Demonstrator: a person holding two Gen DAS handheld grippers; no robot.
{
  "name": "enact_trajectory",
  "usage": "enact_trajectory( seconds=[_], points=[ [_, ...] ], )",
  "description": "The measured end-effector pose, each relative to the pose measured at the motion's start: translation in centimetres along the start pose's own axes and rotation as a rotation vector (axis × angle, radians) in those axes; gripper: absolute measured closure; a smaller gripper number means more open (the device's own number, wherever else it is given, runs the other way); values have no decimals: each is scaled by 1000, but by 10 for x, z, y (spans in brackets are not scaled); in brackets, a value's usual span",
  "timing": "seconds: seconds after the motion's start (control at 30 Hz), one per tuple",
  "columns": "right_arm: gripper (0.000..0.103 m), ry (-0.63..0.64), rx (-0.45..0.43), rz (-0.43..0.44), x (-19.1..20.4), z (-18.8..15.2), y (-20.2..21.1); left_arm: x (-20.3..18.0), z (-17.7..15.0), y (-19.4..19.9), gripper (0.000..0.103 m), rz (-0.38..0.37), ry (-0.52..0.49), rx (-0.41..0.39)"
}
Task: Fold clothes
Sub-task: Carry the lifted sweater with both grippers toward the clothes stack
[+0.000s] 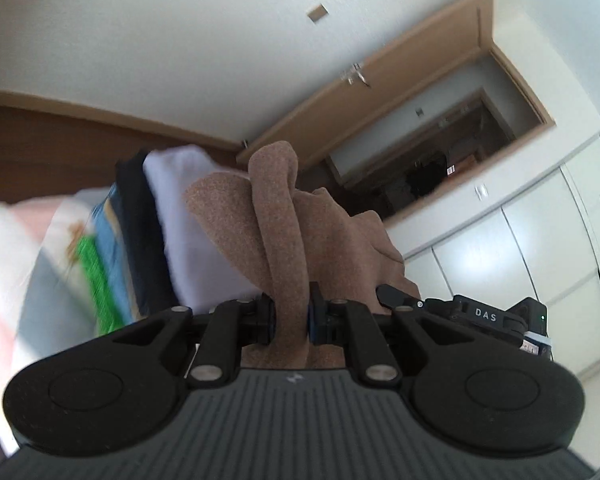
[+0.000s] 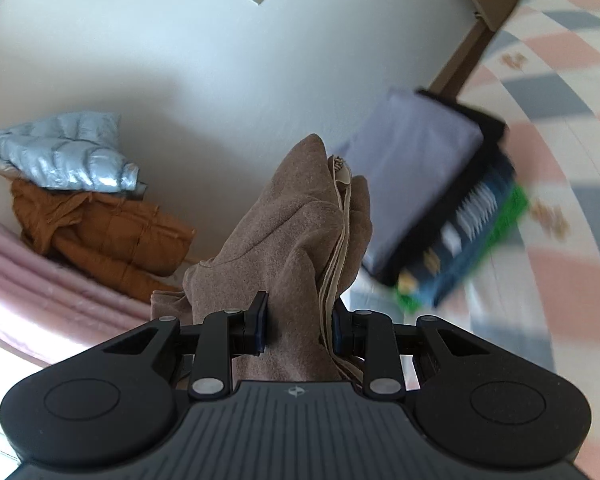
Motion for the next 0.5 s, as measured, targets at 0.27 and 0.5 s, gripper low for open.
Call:
enact_trajectory(
  seconds=[0.27,0.5],
  points=[
    [74,60,110,-13,-46,147,-86,13,37,-102,93,56,65,-77],
    [74,84,212,-27,-91,203,-143,32,39,-143,93,119,48,-62]
  ],
)
Point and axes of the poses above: each gripper's, at about its wrist camera, not at the fingertips, and y roughly against the way its jaws point, x to its left, z to its top, the point moved 7 cm from there along -y, roughly the way its jaws point, and after that the axes turned 7 degrees about z, right-handed, at the moved point
